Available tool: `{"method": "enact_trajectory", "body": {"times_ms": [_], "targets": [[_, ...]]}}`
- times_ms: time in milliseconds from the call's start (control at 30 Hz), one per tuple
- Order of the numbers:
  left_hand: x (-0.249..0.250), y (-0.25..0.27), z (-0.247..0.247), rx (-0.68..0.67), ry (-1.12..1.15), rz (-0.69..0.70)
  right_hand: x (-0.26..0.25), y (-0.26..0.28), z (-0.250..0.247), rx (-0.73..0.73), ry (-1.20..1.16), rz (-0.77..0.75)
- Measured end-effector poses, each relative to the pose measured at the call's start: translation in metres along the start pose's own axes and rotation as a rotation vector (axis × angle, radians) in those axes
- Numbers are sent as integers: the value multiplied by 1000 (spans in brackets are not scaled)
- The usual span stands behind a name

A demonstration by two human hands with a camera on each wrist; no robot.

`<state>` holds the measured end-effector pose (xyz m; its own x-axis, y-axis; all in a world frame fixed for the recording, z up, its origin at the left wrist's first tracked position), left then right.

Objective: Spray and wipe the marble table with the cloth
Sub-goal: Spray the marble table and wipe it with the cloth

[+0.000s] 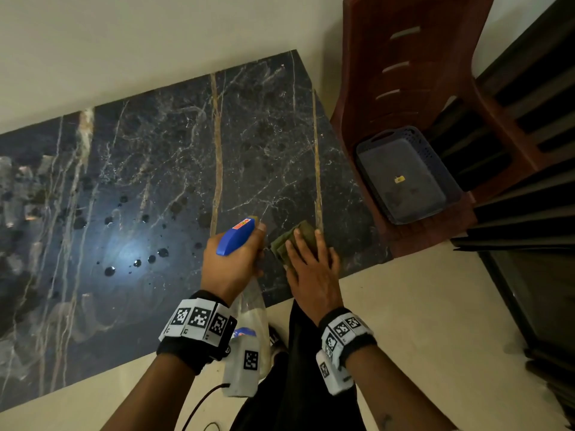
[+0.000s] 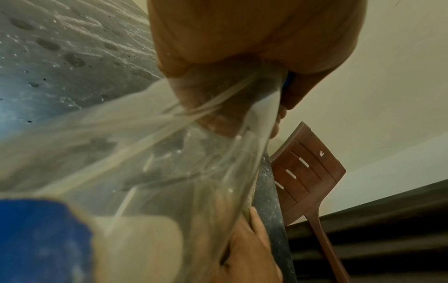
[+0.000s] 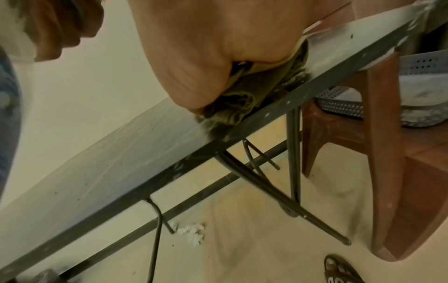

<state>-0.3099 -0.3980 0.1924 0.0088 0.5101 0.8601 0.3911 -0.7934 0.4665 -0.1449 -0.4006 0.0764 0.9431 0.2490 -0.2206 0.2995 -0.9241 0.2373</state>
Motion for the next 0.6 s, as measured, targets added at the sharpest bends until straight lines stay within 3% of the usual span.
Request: {"method": "enact_trajectory", "body": {"times_ms": [67,200,300,367,467,600], "targets": [[2,1,3,0,12,-6,17,-4,-6,6,-3,-2],[6,1,4,9,36,1,67,-14,-18,79,-62,272],[5,1,0,8,48,-4,62,-11,-18,128,-58,353],[4,2,-2,5,34,3,38,-4,-13,108,-67,318],[0,4,1,23,23,-19,4,19,6,50,-24,133],[-6,7,7,9,8,-36,17,20,0,34,-44,33]]}}
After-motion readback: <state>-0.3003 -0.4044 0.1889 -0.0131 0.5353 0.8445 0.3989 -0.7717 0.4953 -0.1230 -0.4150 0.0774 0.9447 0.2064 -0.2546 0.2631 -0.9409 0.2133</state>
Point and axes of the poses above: each hand's wrist, its own y-axis away from the middle knuckle, its own z-axis out of the palm, x = y × z, the point moved 3 cm from there along -y, towards the middle knuckle, and after that the axes turned 4 degrees about z, right-handed, at the moved point
